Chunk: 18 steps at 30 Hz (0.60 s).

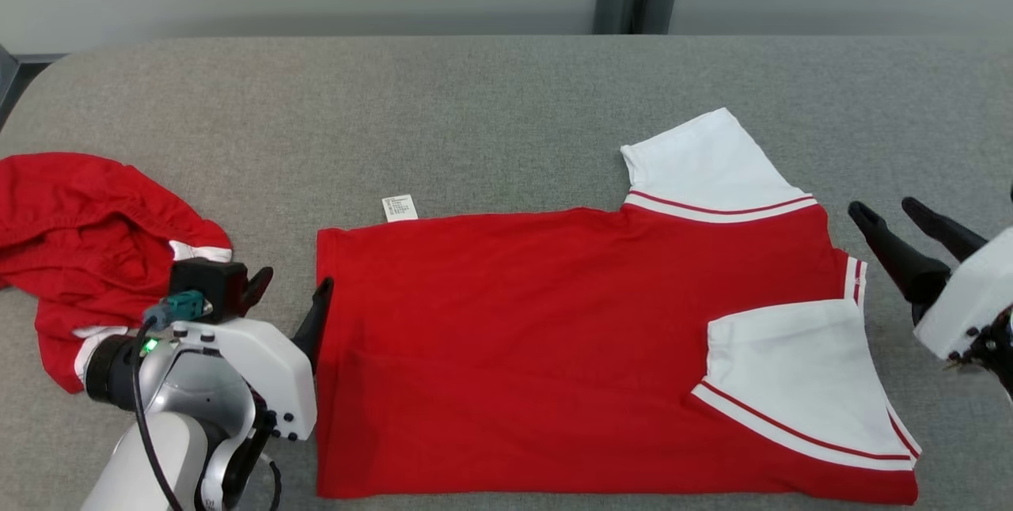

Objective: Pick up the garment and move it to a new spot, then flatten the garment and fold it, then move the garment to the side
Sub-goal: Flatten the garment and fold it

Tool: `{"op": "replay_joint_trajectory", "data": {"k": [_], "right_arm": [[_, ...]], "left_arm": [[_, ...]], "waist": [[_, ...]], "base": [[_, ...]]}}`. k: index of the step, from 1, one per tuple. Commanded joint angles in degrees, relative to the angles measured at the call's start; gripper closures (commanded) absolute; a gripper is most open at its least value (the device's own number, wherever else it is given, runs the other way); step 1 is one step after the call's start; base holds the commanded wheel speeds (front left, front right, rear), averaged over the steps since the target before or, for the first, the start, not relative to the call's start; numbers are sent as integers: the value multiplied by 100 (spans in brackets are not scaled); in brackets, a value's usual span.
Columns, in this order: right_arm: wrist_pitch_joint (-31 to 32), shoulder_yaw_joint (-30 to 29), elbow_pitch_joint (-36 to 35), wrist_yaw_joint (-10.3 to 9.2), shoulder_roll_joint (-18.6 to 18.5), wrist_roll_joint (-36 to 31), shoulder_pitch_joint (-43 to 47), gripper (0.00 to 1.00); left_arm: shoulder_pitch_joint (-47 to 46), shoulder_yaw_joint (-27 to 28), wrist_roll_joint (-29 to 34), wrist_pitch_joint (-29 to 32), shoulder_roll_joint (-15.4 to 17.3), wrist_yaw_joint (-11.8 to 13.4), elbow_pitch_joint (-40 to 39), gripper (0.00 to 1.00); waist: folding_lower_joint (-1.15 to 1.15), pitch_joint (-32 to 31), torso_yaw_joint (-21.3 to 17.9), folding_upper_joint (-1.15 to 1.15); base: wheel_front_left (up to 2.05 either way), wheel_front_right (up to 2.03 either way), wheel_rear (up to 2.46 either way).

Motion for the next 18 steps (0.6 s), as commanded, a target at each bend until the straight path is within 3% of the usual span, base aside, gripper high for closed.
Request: {"op": "replay_joint_trajectory", "data": {"k": [1,18], "right_arm": [[-83,157,259,5,-132,38,-350,0],[-529,1668,2451,5,-819,423,-3023,0]], "left_arm": [[-265,-18,45,-37,15,-64,196,0],[-1765,-304,82,-368,-277,-473,1398,0]], "waist": [[0,207,58,0],[0,1196,469,0]], "base": [[0,0,0],[0,0,0]]}}
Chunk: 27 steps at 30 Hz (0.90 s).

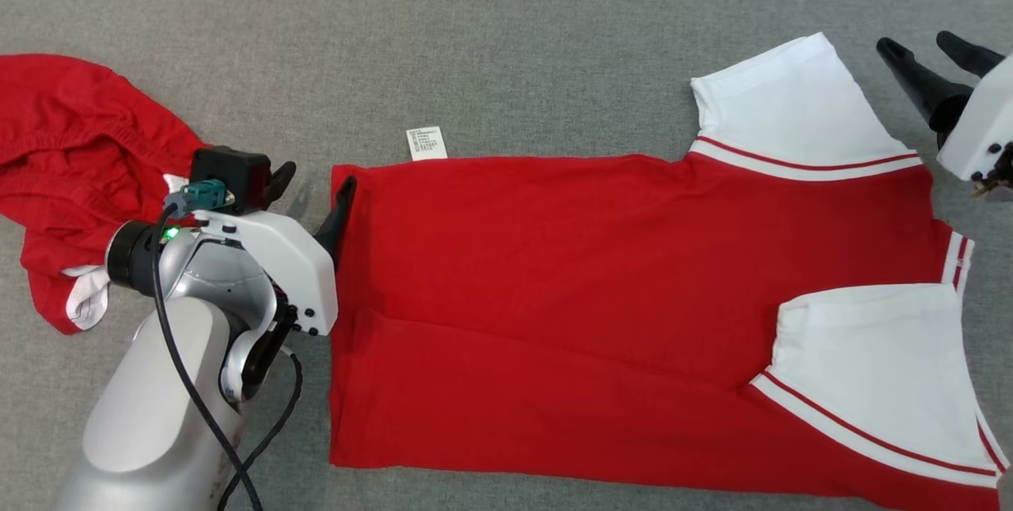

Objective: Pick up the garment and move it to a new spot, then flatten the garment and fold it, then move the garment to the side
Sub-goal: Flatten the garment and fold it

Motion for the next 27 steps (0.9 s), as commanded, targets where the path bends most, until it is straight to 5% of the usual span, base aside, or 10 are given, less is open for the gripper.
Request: {"op": "replay_joint_trajectory", "data": {"k": [1,27], "right_arm": [[-63,105,114,5,-49,78,-163,0],[134,1952,1836,5,-162,1158,-1642,0]], "left_arm": [[-154,-17,30,-49,-6,-33,63,0],[-1004,-402,-197,-198,-407,-420,1069,0]], "waist": [[0,159,106,0],[0,801,347,0]], "base": [[0,0,0],[0,0,0]]}}
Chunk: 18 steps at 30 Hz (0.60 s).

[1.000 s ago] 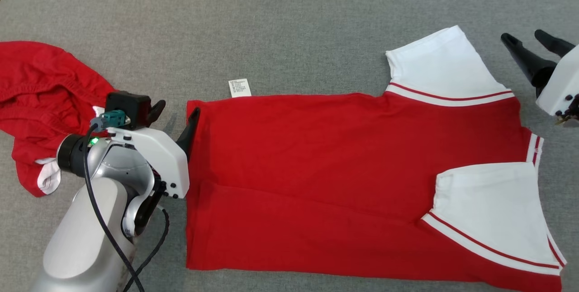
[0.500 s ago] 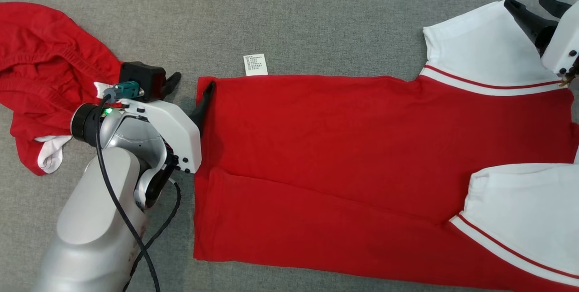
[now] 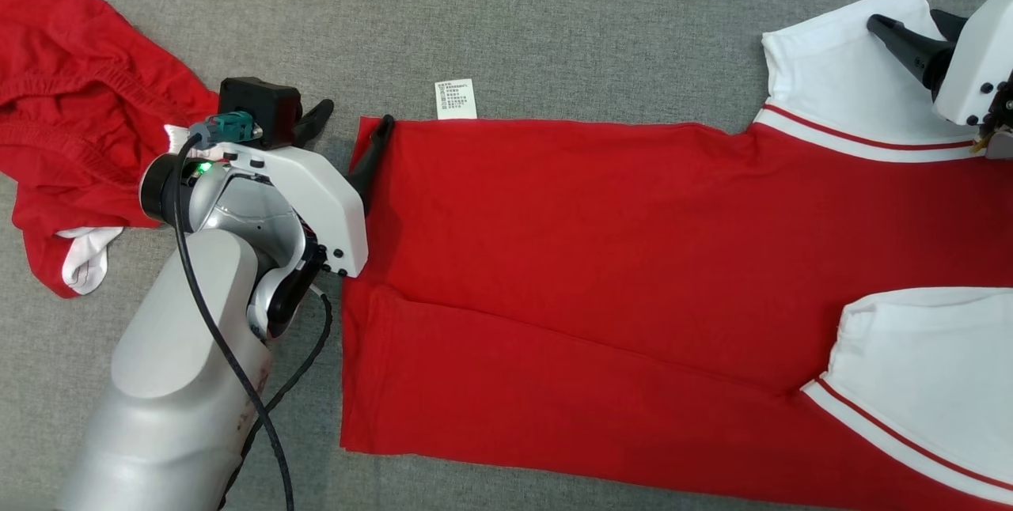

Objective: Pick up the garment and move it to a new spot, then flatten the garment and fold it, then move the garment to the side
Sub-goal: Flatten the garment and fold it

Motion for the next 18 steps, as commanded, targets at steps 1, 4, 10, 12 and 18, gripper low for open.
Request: {"op": "replay_joint_trajectory", "data": {"k": [1,4,10,12,18], "right_arm": [[40,115,63,5,-2,61,35,0],[-1,271,84,5,2,183,37,51],[-149,515,2,5,-72,420,-21,100],[-245,590,-30,5,-97,497,-47,100],[-509,782,-39,5,-157,655,-86,100]], "left_arm": [[68,-95,-35,134,-34,-57,77,0],[140,-129,-89,244,-24,-61,24,53],[213,-123,-147,346,65,-26,-189,100],[240,-114,-148,310,75,1,-268,100],[308,-69,-172,170,109,55,-473,100]], "waist": [[0,-8,-3,0],[0,-42,-8,0],[0,-120,5,0],[0,-143,12,0],[0,-280,15,0]], "base": [[0,0,0],[0,0,0],[0,0,0],[0,0,0],[0,0,0]]}}
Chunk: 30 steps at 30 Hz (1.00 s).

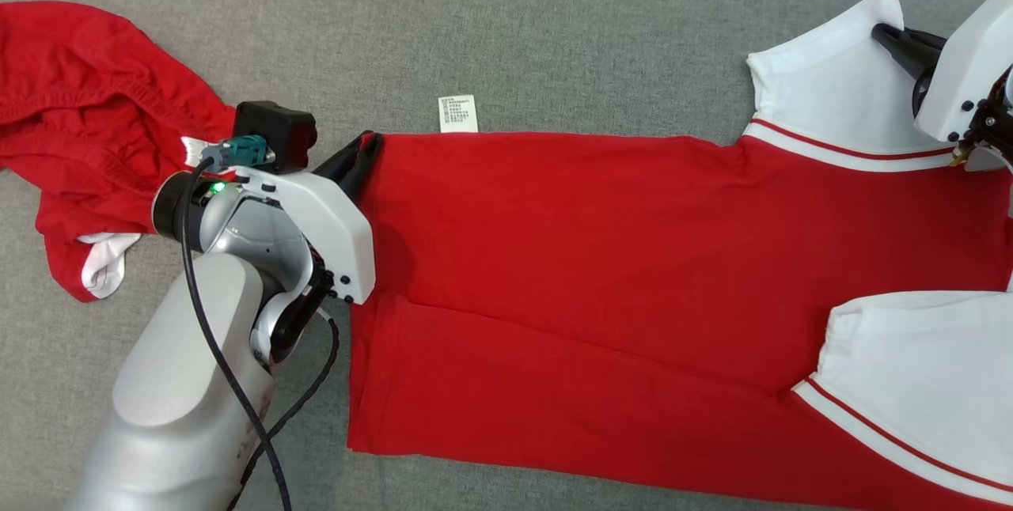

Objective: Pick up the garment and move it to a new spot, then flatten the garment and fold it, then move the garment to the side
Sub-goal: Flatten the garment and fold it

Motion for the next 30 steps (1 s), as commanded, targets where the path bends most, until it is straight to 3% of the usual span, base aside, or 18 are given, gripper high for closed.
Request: {"op": "replay_joint_trajectory", "data": {"k": [1,30], "right_arm": [[-63,14,-8,5,-30,53,-17,100],[-778,1004,-367,5,-546,1285,683,100]], "left_arm": [[53,24,-46,-18,23,35,-26,100],[817,-80,-96,-67,496,112,-375,100]], "waist": [[0,-61,-5,0],[0,-1039,-375,0]], "base": [[0,0,0],[0,0,0]]}}
